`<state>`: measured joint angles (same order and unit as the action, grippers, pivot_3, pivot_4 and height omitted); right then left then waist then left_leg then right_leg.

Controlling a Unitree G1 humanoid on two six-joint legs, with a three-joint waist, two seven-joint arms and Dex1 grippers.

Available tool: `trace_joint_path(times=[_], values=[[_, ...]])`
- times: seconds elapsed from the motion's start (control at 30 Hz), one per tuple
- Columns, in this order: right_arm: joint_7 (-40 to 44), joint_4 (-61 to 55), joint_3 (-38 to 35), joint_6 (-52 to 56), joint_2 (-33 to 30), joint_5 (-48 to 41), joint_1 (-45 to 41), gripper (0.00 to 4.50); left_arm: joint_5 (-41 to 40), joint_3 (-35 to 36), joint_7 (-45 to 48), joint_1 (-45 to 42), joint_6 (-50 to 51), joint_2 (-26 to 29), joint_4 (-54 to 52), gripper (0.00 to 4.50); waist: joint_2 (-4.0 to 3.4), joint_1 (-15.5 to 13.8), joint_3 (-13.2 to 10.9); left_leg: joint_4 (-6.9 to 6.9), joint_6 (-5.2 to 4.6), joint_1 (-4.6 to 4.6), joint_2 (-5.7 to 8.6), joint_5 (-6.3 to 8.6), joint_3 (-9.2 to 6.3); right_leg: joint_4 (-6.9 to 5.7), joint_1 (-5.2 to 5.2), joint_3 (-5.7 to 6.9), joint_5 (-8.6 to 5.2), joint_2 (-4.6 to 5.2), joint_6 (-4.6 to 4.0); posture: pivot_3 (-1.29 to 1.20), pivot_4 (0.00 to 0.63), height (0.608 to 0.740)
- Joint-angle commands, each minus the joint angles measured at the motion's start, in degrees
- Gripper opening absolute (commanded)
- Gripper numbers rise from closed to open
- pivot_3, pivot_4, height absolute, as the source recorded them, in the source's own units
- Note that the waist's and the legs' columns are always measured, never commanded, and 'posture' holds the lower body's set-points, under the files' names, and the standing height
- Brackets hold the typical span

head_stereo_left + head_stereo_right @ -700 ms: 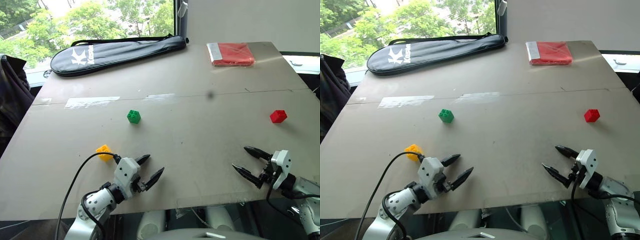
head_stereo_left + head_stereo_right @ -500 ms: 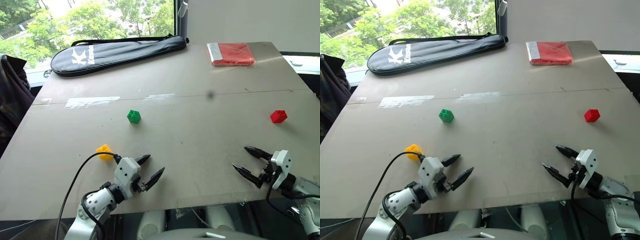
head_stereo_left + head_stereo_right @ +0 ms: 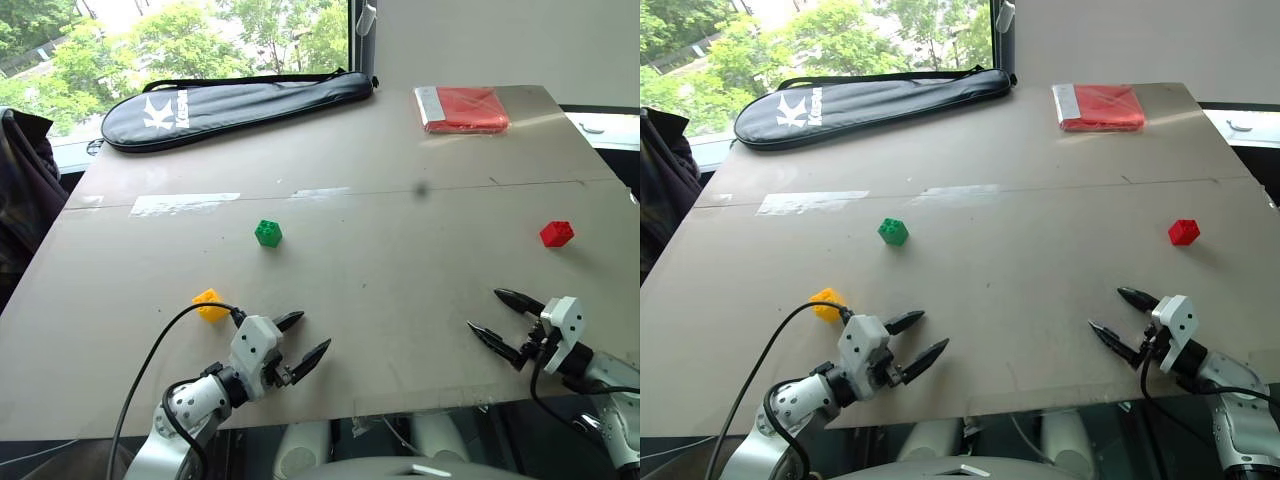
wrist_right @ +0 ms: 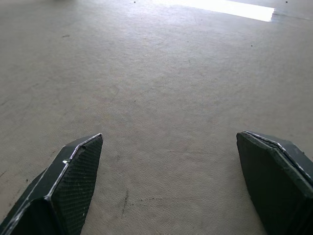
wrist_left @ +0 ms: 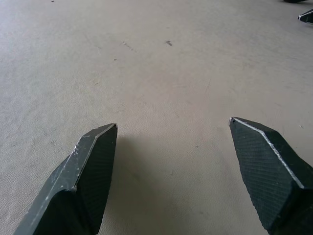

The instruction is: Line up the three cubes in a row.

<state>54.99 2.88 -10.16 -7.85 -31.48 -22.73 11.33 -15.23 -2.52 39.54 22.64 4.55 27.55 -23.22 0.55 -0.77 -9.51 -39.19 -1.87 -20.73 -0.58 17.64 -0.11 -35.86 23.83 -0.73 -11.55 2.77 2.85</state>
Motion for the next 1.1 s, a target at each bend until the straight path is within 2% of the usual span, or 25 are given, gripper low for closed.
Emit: trace_joint_path(times=[0.03,0.2,0.27,0.33,0.4,0.57,0.7,0.8,0.93,1.1], values=[[-0.4,1.7,-1.1,1.4,-0.9,0.2,0.7,4.50,-0.1,-0.5,0.5,0.0,-0.7,0.2,-0.6,3.71,0.02,0.0,0.0,0.00,0.00,0.00,0.00,0.00,0.00,0.00,0.00,0.00,0.00,0.00,0.00,0.00,0.150,0.740],[-1.0,1.6,-1.8,0.7,-0.4,-0.2,1.0,4.50,-0.6,-0.4,0.8,-0.1,-0.3,0.0,-0.2,3.71,0.05,0.0,0.0,0.00,0.00,0.00,0.00,0.00,0.00,0.00,0.00,0.00,0.00,0.00,0.00,0.00,0.150,0.740],[-1.8,1.2,-2.6,0.8,0.0,-0.9,1.2,4.50,-3.2,0.3,1.9,-0.3,0.0,-0.3,-0.6,3.71,0.05,0.0,0.0,0.00,0.00,0.00,0.00,0.00,-0.01,0.00,-0.01,0.00,0.00,0.00,0.00,0.00,0.150,0.740],[-2.7,0.7,-3.6,1.0,0.3,-1.8,1.6,4.50,-4.4,1.1,2.1,-0.8,-0.2,-0.5,-0.9,4.22,0.05,0.0,0.0,0.00,0.00,-0.01,0.00,0.00,-0.01,0.01,0.00,0.01,0.00,0.01,0.00,0.00,0.150,0.740],[-3.8,0.2,-5.0,1.1,0.7,-2.6,1.9,4.50,-2.0,1.1,0.4,-1.6,-1.0,-0.5,-0.3,4.44,0.04,-0.1,0.0,0.00,0.00,-0.02,0.00,0.00,-0.03,0.01,0.00,0.02,0.00,0.01,0.00,0.00,0.150,0.740],[-13.0,0.3,-9.6,1.1,2.2,-0.5,0.5,4.50,0.2,0.9,1.7,-4.0,-2.3,1.6,0.6,4.44,-0.07,0.3,-0.1,0.01,0.00,-0.03,0.00,0.00,0.00,0.01,0.03,0.00,0.00,-0.02,0.00,0.00,0.150,0.740],[-22.2,2.3,-12.9,8.3,1.5,-1.0,-5.8,4.50,-8.8,1.0,7.7,-13.1,6.5,6.0,-4.3,4.44,-0.13,0.2,-0.1,-0.03,0.00,-0.05,0.00,-0.02,0.02,-0.03,0.09,-0.02,0.01,-0.03,-0.02,0.00,0.150,0.740],[-25.9,6.1,-13.4,12.9,0.4,-0.4,-12.5,4.50,-10.9,-1.3,8.5,-19.8,12.9,7.9,-6.9,4.44,-0.17,0.5,-0.1,-0.04,0.00,-0.05,0.04,-0.02,0.08,-0.04,0.08,-0.09,0.03,-0.06,-0.01,0.00,0.150,0.740],[-25.1,13.8,-13.4,15.6,-1.9,-0.6,-20.1,4.50,-13.1,-3.1,9.6,-27.9,19.2,9.3,-8.9,4.44,-0.20,1.1,-0.1,0.03,-0.01,-0.06,0.23,-0.02,0.06,-0.02,0.06,-0.13,0.17,-0.08,-0.26,0.00,0.150,0.740],[-25.0,25.1,-12.8,14.3,-4.2,1.3,-29.3,4.50,-12.9,-4.1,9.8,-34.9,22.7,9.8,-8.9,4.44,-0.21,1.4,-0.2,0.21,-0.03,-0.16,0.25,0.01,-0.01,0.05,0.13,-0.08,0.25,-0.08,0.00,0.00,0.150,0.740]])
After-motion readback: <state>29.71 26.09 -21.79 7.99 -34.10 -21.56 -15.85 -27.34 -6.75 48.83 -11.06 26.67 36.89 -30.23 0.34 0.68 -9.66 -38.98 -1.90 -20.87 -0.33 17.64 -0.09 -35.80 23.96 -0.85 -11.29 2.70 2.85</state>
